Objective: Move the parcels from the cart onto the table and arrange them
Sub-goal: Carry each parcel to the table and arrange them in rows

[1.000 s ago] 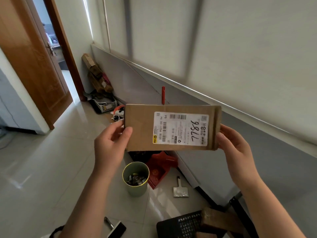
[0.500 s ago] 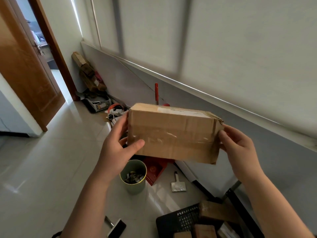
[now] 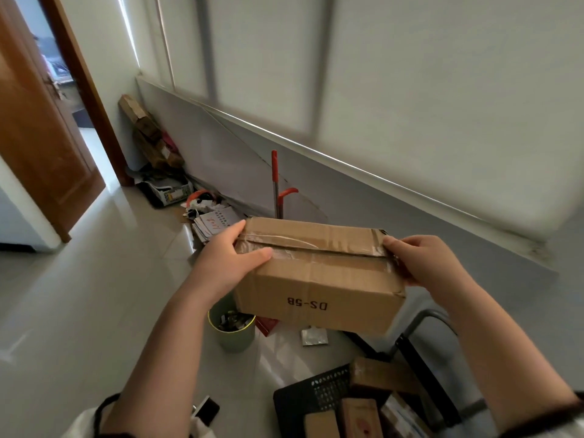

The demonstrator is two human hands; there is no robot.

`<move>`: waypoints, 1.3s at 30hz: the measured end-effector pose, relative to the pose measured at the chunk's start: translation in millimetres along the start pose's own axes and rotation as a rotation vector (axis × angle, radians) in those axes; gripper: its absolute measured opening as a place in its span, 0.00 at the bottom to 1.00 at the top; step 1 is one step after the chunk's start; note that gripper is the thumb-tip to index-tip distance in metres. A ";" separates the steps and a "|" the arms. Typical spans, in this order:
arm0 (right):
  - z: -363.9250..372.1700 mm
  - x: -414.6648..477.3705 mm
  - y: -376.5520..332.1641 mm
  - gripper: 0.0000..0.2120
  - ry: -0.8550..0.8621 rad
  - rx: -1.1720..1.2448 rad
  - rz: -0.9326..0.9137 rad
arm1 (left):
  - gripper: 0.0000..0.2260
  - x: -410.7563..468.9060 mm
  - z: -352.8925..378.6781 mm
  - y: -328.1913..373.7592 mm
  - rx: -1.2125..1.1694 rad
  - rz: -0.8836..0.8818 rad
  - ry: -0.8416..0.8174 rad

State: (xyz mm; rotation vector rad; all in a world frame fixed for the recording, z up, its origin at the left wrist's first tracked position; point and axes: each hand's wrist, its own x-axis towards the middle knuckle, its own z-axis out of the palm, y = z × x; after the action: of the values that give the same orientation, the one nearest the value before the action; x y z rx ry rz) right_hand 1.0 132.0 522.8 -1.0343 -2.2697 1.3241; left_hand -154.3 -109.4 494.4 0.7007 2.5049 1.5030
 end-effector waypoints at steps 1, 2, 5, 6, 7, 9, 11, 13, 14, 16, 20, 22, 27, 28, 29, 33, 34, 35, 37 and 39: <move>-6.3 -8.1 2.5 0.14 0.010 0.002 -0.016 | 0.36 -7.3 2.9 5.2 -0.011 0.009 0.009; -13.5 -17.2 6.0 0.13 0.028 0.013 -0.043 | 0.36 -15.7 6.6 11.1 -0.025 0.027 0.022; -40.7 -54.8 19.5 0.10 0.211 -0.027 -0.232 | 0.36 -48.9 22.7 36.5 -0.190 0.109 0.079; -50.5 -71.8 23.3 0.08 0.292 -0.026 -0.325 | 0.35 -62.0 29.7 46.9 -0.327 0.133 0.093; -59.9 -90.3 27.2 0.05 0.353 0.017 -0.408 | 0.32 -75.7 37.6 56.8 -0.481 0.153 0.108; -77.3 -128.4 41.0 0.03 0.409 0.148 -0.523 | 0.21 -103.9 56.5 71.0 -0.721 0.175 0.150; -93.9 -164.8 62.8 0.03 0.459 0.231 -0.551 | 0.09 -133.4 78.4 79.7 -0.812 0.184 0.186; -110.4 -198.7 88.3 0.04 0.505 0.254 -0.515 | 0.09 -164.9 100.4 87.0 -0.851 0.174 0.166; -118.3 -215.3 101.7 0.06 0.528 0.253 -0.487 | 0.10 -180.6 111.2 89.8 -0.871 0.169 0.142; -132.4 -246.2 124.2 0.09 0.581 0.239 -0.449 | 0.14 -208.9 128.3 94.8 -0.897 0.155 0.079; -157.2 -300.9 146.6 0.07 0.697 0.249 -0.412 | 0.14 -250.1 147.3 111.9 -0.896 0.172 -0.054; -167.7 -326.0 151.4 0.03 0.755 0.255 -0.404 | 0.12 -265.9 153.4 124.2 -0.893 0.215 -0.117; -186.3 -389.4 159.9 0.05 0.930 0.220 -0.409 | 0.06 -306.9 162.2 153.0 -0.888 0.308 -0.295; -187.6 -403.0 162.2 0.06 0.957 0.204 -0.393 | 0.06 -316.1 162.9 156.3 -0.895 0.309 -0.332; -188.1 -417.2 164.5 0.07 0.980 0.186 -0.366 | 0.07 -325.5 163.0 158.8 -0.903 0.306 -0.368; -184.8 -480.4 174.9 0.04 1.068 0.164 -0.277 | 0.12 -366.8 165.9 157.6 -0.923 0.306 -0.528; -182.8 -497.4 177.7 0.01 1.093 0.164 -0.262 | 0.13 -378.5 168.7 154.8 -0.929 0.296 -0.569; -181.5 -514.2 181.3 0.01 1.125 0.158 -0.247 | 0.12 -390.3 172.6 153.0 -0.928 0.284 -0.603; -180.0 -549.1 190.7 0.03 1.179 0.127 -0.203 | 0.11 -416.9 183.5 151.1 -0.909 0.261 -0.669; -181.5 -586.1 201.3 0.06 1.222 0.108 -0.125 | 0.09 -450.6 195.2 152.0 -0.888 0.243 -0.725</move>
State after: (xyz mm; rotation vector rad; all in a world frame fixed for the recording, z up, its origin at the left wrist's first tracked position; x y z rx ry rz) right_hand 596.9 -115.3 495.5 -1.1588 -1.2704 0.4610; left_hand 359.3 -99.0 476.2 1.1003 1.1067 1.7676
